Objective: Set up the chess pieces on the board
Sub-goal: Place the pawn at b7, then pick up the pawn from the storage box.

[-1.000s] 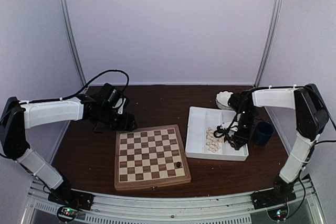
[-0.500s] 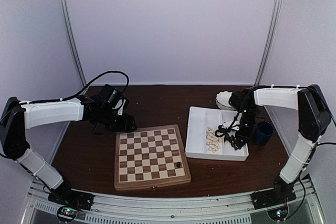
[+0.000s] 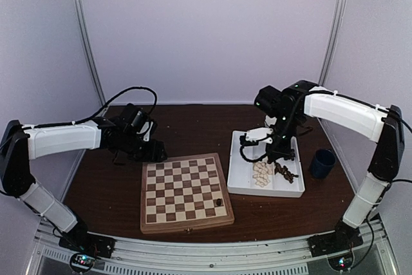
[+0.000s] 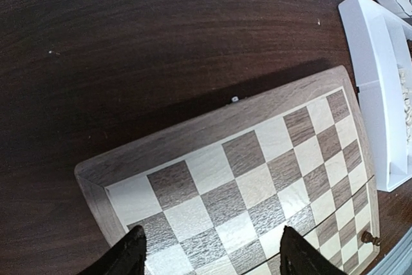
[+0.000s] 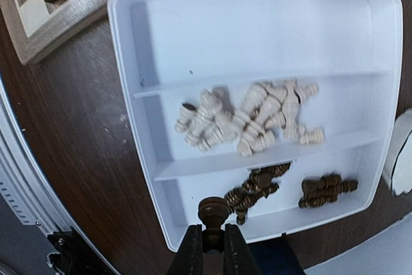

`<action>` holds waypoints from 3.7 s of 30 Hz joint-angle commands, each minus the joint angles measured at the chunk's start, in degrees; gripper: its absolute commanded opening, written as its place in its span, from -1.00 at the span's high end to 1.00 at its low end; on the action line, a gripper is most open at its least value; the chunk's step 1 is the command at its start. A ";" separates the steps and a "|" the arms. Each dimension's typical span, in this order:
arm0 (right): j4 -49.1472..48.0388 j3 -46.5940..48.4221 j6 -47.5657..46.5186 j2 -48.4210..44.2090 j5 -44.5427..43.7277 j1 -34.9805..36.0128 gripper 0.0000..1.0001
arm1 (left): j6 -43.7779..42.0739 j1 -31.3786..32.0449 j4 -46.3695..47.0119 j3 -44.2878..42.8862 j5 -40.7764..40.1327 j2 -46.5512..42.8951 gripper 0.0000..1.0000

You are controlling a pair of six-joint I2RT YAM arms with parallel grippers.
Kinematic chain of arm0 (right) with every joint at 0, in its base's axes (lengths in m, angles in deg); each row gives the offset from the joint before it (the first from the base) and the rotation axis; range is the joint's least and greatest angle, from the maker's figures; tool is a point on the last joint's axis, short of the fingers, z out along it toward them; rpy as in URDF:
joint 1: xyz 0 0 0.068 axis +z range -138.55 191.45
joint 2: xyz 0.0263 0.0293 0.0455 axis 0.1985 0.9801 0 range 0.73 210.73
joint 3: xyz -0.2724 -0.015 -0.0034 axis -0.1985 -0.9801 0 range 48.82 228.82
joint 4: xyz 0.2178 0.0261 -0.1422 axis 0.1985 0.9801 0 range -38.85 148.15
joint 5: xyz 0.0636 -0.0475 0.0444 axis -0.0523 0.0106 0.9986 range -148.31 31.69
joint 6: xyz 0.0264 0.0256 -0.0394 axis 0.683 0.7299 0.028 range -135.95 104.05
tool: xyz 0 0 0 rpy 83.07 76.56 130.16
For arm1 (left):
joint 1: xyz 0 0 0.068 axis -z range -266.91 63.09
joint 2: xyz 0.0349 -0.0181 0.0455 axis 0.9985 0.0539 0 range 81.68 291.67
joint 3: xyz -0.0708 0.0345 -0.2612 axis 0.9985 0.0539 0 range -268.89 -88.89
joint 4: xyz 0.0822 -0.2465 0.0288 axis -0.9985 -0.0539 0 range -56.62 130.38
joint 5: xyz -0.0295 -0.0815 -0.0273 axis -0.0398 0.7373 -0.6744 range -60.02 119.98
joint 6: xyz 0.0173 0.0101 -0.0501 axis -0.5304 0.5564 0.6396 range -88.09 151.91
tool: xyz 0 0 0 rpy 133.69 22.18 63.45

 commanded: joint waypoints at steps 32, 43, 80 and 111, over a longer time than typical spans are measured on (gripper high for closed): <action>3.30 30.76 -1.50 33.35 -0.08 30.74 0.90 | -1.21 -0.18 -1.15 2.38 -4.83 -5.93 -0.43; 2.43 30.85 -1.43 34.80 0.28 30.81 0.89 | -1.15 -0.18 -1.17 2.97 -4.87 -6.16 -0.43; 3.47 27.51 1.33 18.60 0.50 24.05 0.37 | -1.13 -0.18 0.40 1.78 -3.42 -5.55 -0.43; -15.34 -20.48 7.99 2.17 -2.38 -12.43 0.66 | -0.03 -0.10 2.51 -4.20 1.31 -1.04 -0.38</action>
